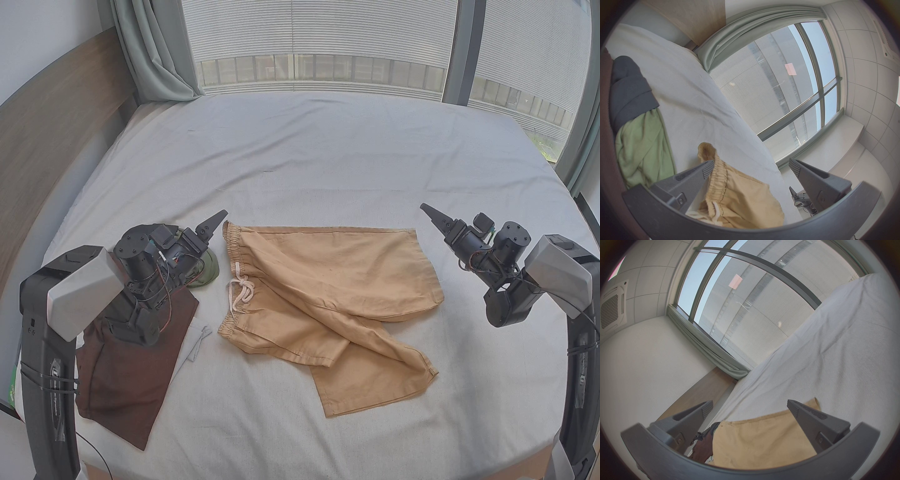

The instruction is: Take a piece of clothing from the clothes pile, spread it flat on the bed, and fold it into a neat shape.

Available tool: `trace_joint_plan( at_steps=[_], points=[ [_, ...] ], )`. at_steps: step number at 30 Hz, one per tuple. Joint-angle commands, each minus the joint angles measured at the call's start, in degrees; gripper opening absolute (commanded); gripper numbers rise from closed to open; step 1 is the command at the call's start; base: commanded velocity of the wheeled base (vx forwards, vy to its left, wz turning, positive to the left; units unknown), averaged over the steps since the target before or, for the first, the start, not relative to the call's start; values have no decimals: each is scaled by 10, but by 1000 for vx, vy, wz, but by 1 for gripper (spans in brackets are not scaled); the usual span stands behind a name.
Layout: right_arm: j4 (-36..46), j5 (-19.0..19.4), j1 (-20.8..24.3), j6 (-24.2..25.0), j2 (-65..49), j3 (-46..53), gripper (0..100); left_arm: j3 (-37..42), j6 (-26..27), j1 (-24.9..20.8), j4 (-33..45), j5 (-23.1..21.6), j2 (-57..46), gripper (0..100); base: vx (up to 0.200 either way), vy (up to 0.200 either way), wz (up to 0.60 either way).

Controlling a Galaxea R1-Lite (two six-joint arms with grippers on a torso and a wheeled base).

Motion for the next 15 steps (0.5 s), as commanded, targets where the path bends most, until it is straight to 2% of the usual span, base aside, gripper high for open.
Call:
trace_joint_plan(
  at_steps=[1, 6, 8, 12, 13, 14, 15],
  points=[
    [-17, 0, 11, -7, -70, 97, 100, 77, 3, 3, -12, -2, -55, 100, 0, 0, 0],
    [-17, 1, 23, -11, -115, 164, 100, 155, 13, 3, -31, -12, -97, 100, 0, 0, 0],
    [-16, 2, 30, -27, -141, 210, 100, 206, 32, 5, -32, -29, -129, 100, 0, 0, 0],
    [-16, 2, 46, -69, -169, 280, 100, 282, 61, 27, -31, -97, -179, 100, 0, 0, 0],
    [-16, 2, 46, -70, -170, 282, 100, 286, 62, 28, -31, -100, -180, 100, 0, 0, 0],
    [-16, 2, 55, -85, -184, 312, 100, 316, 75, 38, -31, -130, -202, 100, 0, 0, 0],
    [-16, 2, 61, -91, -192, 329, 100, 332, 81, 44, -31, -142, -215, 100, 0, 0, 0]
  ],
)
